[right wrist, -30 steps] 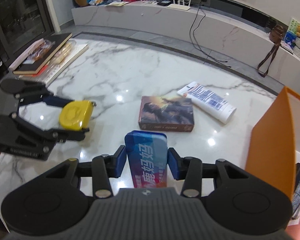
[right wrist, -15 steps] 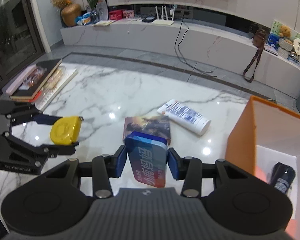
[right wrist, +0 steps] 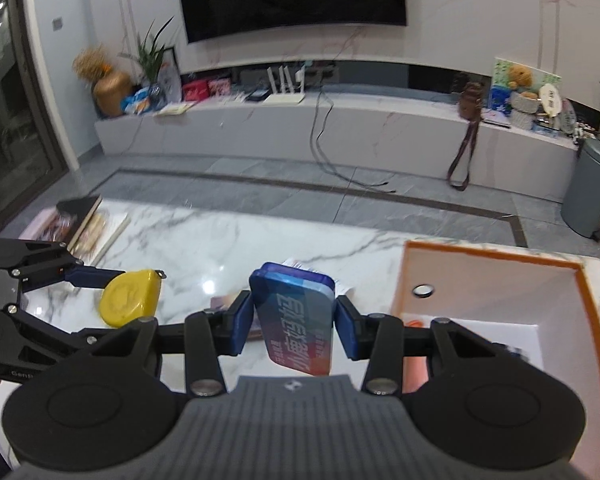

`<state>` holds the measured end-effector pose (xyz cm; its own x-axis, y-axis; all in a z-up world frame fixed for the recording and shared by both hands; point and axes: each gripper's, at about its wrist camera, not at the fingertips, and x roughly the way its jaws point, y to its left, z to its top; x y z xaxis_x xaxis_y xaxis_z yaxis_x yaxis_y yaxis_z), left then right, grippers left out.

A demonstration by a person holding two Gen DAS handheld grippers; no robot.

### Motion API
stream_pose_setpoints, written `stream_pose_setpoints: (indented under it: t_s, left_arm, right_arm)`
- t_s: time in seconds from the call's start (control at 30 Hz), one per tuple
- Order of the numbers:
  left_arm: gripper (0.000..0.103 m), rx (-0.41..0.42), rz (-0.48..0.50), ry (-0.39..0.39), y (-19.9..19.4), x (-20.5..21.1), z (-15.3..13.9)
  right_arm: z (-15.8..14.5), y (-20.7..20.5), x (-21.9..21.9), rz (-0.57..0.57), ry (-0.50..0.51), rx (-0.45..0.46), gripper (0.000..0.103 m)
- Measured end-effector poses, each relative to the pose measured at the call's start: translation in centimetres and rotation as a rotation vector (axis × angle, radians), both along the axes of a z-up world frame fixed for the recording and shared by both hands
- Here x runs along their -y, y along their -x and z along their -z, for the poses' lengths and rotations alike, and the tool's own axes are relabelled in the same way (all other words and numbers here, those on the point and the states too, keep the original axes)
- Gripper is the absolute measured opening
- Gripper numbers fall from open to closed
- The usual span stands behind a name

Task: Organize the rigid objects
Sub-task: 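Lift and carry the tape measure and blue tin over the orange box with both tools, then lower the tape measure with the left tool while the right tool lowers the blue tin into the box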

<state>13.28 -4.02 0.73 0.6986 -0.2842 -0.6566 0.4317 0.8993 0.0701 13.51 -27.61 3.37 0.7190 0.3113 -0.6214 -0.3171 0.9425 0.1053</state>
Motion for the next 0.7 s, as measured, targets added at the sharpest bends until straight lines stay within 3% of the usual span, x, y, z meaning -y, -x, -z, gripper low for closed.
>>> stream_pose_setpoints:
  t_s: [0.37, 0.7]
  left_arm:
    - [0.071, 0.058, 0.121, -0.023, -1.7, 7.7, -2.7]
    - [0.071, 0.072, 0.244, -0.069, -3.3, 15.1, -2.5]
  right_arm:
    - [-2.2, 2.0, 6.2, 0.126, -0.045, 0.063, 0.046]
    - [-1.8, 3.6, 11.5, 0.226, -0.080, 0.057, 0.046]
